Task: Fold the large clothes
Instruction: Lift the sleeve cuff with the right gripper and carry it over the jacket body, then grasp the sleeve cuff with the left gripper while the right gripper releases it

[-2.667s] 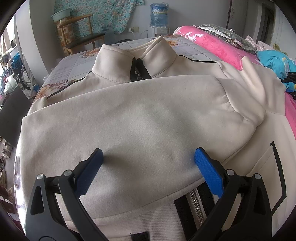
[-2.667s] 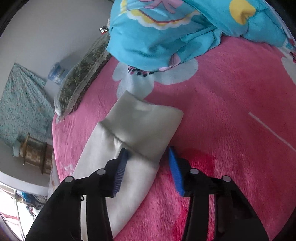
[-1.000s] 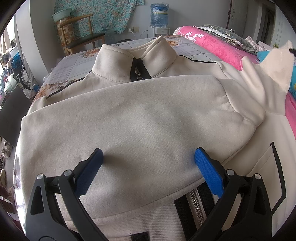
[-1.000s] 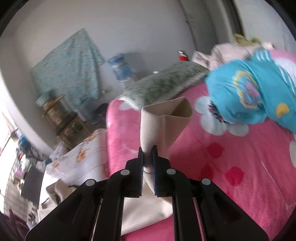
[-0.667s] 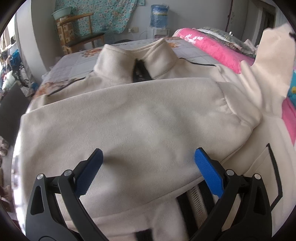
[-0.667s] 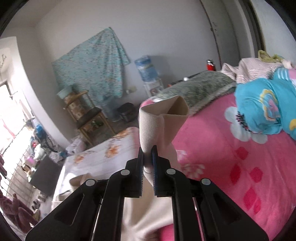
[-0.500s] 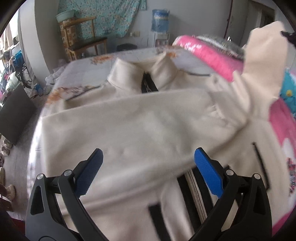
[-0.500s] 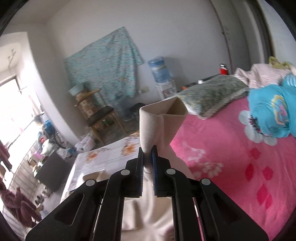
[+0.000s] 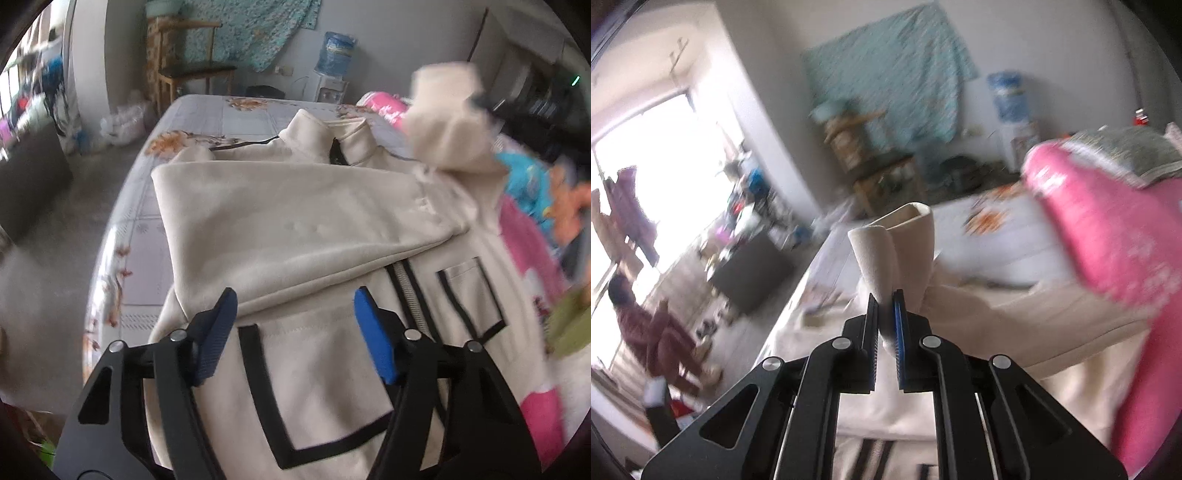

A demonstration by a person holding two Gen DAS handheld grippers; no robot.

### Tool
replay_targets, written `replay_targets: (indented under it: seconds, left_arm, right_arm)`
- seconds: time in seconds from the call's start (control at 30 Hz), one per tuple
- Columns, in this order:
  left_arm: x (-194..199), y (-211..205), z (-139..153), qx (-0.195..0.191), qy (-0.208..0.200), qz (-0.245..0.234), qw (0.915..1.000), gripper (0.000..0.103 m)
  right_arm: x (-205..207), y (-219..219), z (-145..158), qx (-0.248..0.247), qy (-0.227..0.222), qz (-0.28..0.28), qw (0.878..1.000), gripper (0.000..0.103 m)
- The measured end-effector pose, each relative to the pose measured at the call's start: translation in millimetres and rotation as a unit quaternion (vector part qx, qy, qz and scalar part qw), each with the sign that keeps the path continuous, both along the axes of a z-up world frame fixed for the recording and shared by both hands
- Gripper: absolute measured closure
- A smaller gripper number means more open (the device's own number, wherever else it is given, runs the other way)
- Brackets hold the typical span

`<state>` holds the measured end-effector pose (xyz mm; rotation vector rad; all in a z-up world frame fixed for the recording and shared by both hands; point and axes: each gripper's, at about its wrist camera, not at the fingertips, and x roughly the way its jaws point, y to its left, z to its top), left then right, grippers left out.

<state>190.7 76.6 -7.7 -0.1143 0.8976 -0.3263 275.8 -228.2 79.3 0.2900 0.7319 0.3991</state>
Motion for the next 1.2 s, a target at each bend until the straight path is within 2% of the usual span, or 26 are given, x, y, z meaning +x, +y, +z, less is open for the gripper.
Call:
replay_targets:
  seconds: [0.07,0.17,0.2,0.23,0.3,0.37,0.43,0.53,0.6,0.73,0.83,0.93,1.0,1.03,1.13,1.2]
  left_arm:
    - [0.4,5.7,1.3,-0.034,0.005,-0.008,0.9994,0.042]
    - [9.4,5.4,-0.3,-0.064,0.017,-0.009,0.9977,0.042]
    - [14.3,4.9,-2.0,-0.073,0.024,-0.008,0.997,0.042]
    - [18.2,4.0,-3.7,-0.078,0.03,-0.008,0.9964,0.042]
    - [30.4,0.7,-8.0,-0.094,0.045,-0.009,0.9945,0.042]
    - [45.3,-4.0,-12.6,-0.114,0.063,-0.01,0.9914,0.042]
    - [59.9,-8.3,-16.3,-0.132,0.077,-0.01,0.9882,0.042]
    - [88.7,-21.2,-25.5,-0.145,0.105,0.0,0.9837,0.042]
    - [111.0,-31.9,-35.9,-0.146,0.13,0.006,0.9807,0.05]
    - [144.5,-49.5,-57.9,-0.141,0.174,0.026,0.9744,0.058]
    - [153.6,-57.9,-58.1,-0.133,0.169,0.033,0.9761,0.063]
    - [156.1,-69.0,-59.5,-0.118,0.166,0.035,0.9784,0.075]
    - [155.6,-76.5,-62.1,-0.11,0.166,0.029,0.9796,0.095]
    - [155.3,-78.3,-63.4,-0.115,0.168,0.024,0.9788,0.096]
    - [152.0,-82.5,-53.1,-0.104,0.144,0.022,0.9839,0.097]
    - [145.7,-79.1,-28.1,-0.108,0.11,0.012,0.9879,0.097]
  right_arm:
    - [0.9,30.9,-30.7,-0.016,0.03,0.036,0.999,0.094]
    - [0.4,57.0,-70.0,-0.038,0.091,0.082,0.992,0.086]
    - [-0.8,58.8,-79.7,-0.036,0.108,0.099,0.989,0.078]
    - [-4.5,56.5,-87.0,-0.025,0.117,0.109,0.987,0.076]
    - [-8.7,41.8,-91.0,-0.015,0.123,0.106,0.987,0.057]
    - [-17.2,22.6,-89.7,-0.004,0.124,0.101,0.987,0.052]
    - [-26.8,4.6,-89.3,-0.008,0.123,0.096,0.988,0.052]
    - [-47.0,-25.1,-91.8,-0.053,0.118,0.079,0.988,0.052]
    - [-53.5,-36.3,-95.9,-0.084,0.118,0.069,0.987,0.052]
    - [-70.6,-49.8,-107.9,-0.129,0.112,0.051,0.984,0.052]
    - [-78.4,-57.8,-111.9,-0.138,0.104,0.044,0.984,0.052]
    - [-78.8,-63.0,-112.2,-0.14,0.096,0.039,0.985,0.052]
    - [-76.1,-66.5,-112.5,-0.142,0.091,0.033,0.985,0.052]
    - [-75.7,-68.2,-112.8,-0.141,0.09,0.032,0.985,0.052]
    - [-75.7,-74.3,-112.4,-0.135,0.091,0.025,0.986,0.052]
    - [-75.6,-75.9,-112.2,-0.133,0.09,0.022,0.987,0.053]
